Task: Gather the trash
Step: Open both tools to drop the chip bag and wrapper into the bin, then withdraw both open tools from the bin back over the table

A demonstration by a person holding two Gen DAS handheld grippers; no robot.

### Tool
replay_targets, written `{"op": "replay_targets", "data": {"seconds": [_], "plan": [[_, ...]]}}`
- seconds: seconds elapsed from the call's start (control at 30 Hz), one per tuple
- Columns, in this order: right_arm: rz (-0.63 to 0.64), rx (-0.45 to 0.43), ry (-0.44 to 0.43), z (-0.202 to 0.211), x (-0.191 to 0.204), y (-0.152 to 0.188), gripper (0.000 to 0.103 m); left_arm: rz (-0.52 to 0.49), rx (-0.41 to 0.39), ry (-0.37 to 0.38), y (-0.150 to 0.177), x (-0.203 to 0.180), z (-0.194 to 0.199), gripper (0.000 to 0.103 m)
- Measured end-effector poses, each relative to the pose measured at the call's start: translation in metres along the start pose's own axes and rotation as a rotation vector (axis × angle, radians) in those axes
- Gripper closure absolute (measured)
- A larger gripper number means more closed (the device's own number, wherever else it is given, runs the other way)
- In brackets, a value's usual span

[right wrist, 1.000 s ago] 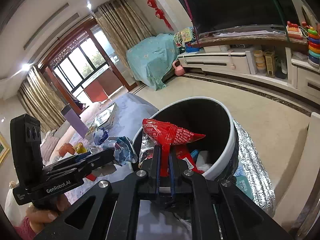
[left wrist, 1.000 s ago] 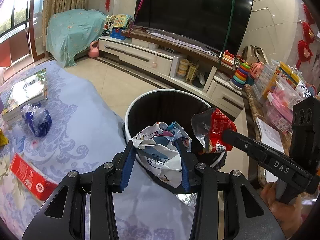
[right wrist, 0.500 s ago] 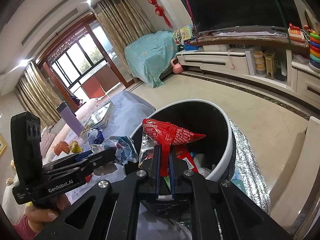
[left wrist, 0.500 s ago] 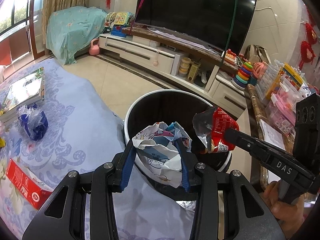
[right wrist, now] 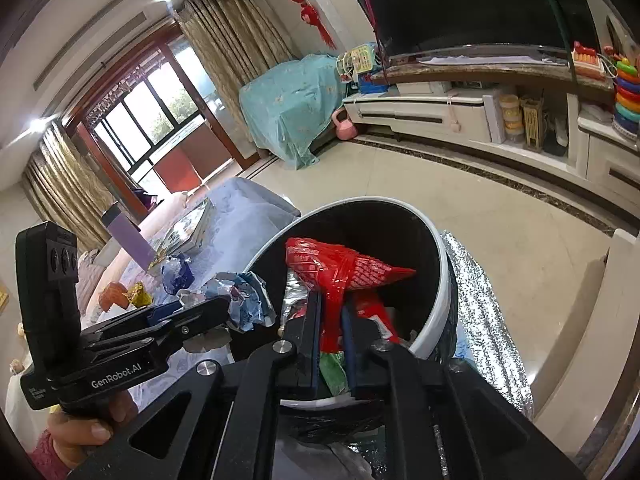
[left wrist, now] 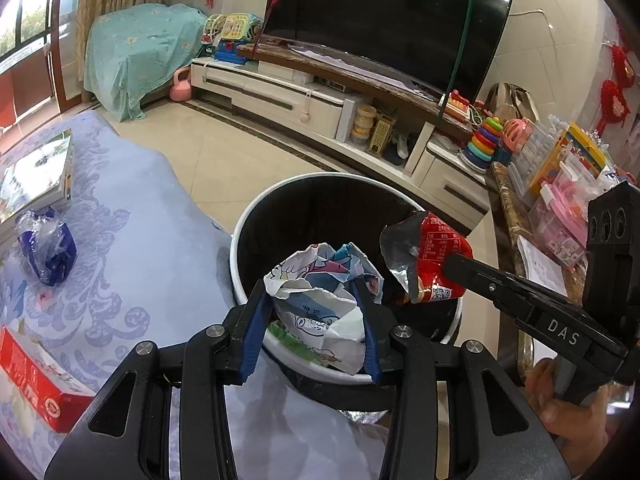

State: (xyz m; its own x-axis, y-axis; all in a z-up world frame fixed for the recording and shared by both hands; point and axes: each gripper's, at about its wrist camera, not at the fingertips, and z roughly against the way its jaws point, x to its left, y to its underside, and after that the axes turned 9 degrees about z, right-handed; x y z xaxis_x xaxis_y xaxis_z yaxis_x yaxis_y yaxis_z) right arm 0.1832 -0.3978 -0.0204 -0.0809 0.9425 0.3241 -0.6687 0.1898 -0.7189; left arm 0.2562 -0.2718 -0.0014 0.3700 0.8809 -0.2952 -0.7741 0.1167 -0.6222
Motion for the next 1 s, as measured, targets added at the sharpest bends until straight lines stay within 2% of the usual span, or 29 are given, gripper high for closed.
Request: {"op": "replay_targets", "data": {"seconds": [0.07,0.13,0.2,0.27,0.43,0.57,0.77,1.0], "plan": [[-0.004,0.003,0.005,-0.001,-0.003,-0.002,0.089,0.002,0.013,0.010,-0.001,-0.001,-0.003,0.060],[-0.016,0.010,0.007,-0.002,-0.006,-0.003,0.079,0.003,0.022,0.006,-0.001,-0.002,-0.004,0.050],[-0.028,0.009,0.008,-0.001,-0.009,-0.003,0.047,0.002,0.015,0.007,-0.001,-0.002,-0.002,0.048],[-0.035,-0.002,0.005,0.001,-0.010,-0.002,0.031,0.007,0.016,0.006,0.001,-0.001,-0.002,0.046],[-0.043,-0.021,0.005,0.009,-0.007,0.001,0.027,0.038,0.006,0.014,0.009,0.010,0.009,0.044],[-0.044,-0.038,-0.005,0.013,0.001,0.006,0.016,0.065,-0.017,0.028,0.017,0.018,0.023,0.039],[-0.032,-0.066,-0.015,0.023,0.017,0.012,0.014,0.094,-0.047,0.050,0.025,0.028,0.045,0.038],[-0.006,-0.058,-0.044,0.024,0.039,0.018,0.012,0.137,-0.077,0.037,0.052,0.058,0.074,0.038]]}}
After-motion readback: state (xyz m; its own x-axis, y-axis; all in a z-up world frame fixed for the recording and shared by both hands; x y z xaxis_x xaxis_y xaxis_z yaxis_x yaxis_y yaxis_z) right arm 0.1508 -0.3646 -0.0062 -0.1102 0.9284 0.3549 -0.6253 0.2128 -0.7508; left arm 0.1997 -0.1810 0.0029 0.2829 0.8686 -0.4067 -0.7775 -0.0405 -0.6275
